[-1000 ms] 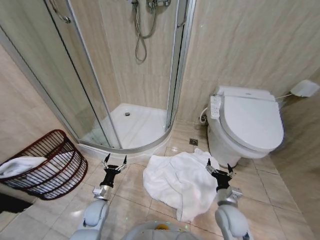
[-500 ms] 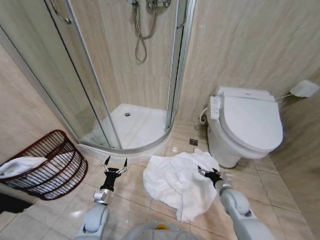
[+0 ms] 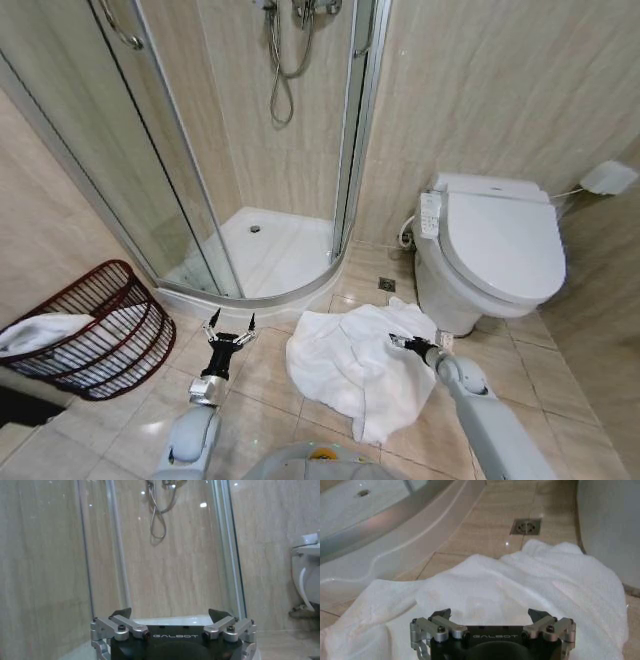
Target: Discard the used towel into the hamper.
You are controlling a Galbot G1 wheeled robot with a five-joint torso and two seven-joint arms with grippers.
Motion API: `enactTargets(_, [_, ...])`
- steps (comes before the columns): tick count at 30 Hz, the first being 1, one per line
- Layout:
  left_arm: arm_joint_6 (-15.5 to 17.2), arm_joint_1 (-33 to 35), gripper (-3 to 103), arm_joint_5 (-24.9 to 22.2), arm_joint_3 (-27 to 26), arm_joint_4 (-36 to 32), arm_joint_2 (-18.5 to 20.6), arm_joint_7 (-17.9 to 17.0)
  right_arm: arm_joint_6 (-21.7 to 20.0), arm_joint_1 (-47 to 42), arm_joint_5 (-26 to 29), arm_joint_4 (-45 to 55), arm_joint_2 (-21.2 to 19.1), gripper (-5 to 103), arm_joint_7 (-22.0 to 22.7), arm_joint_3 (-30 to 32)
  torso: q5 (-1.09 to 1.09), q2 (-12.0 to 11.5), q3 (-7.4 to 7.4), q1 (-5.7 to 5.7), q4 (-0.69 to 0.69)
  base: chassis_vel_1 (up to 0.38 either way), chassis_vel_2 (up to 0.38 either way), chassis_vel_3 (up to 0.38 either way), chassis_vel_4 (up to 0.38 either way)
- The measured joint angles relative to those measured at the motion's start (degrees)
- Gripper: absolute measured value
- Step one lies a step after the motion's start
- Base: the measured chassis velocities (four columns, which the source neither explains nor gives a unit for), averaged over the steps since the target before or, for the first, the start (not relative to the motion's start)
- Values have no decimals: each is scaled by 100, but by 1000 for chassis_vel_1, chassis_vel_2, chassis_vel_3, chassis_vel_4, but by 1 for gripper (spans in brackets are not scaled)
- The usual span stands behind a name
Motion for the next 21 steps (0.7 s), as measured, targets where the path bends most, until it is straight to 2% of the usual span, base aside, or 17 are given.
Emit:
enactTargets(3, [12, -36, 100, 24, 24, 6, 0, 1, 48, 270, -291, -464, 83, 100, -51, -59, 1, 3, 2, 0, 0, 0, 0, 0, 0])
enactTargets(9, [33, -40, 100, 25, 5, -62, -9, 0, 61, 558, -480, -869, 173, 100, 11, -238, 1, 5, 5, 0, 0, 0, 0, 0, 0])
enactTargets(15, [84, 15, 100, 14, -13, -183, -115, -10, 12, 952, -641, -1396, 362, 100, 317, -509, 1, 8, 7, 0, 1, 0, 0, 0, 0])
enactTargets(21, [117, 10, 100, 15, -19, -234, -162, -13, -6, 1204, -784, -1885, 466, 100, 225, -496, 1, 9, 8, 0, 1, 0, 0, 0, 0])
